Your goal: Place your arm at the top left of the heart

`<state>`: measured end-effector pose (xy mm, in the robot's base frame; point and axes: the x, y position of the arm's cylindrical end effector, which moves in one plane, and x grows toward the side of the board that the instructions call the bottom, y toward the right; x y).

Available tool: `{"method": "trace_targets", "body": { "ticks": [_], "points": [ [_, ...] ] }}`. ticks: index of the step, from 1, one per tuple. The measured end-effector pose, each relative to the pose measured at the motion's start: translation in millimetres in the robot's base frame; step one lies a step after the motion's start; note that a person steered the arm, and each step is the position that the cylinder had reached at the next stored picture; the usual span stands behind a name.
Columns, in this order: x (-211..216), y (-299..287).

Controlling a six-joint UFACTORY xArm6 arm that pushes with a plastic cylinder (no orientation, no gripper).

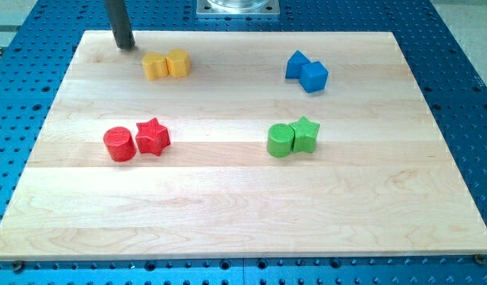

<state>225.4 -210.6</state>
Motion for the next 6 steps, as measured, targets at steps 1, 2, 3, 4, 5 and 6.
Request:
{"method": "trace_targets", "body": {
  "ticks": [1,2,3,4,5,6],
  "points": [
    [0,0],
    [0,0],
    [1,0],
    [11,16],
    [25,23],
    [56,35]
  ]
}}
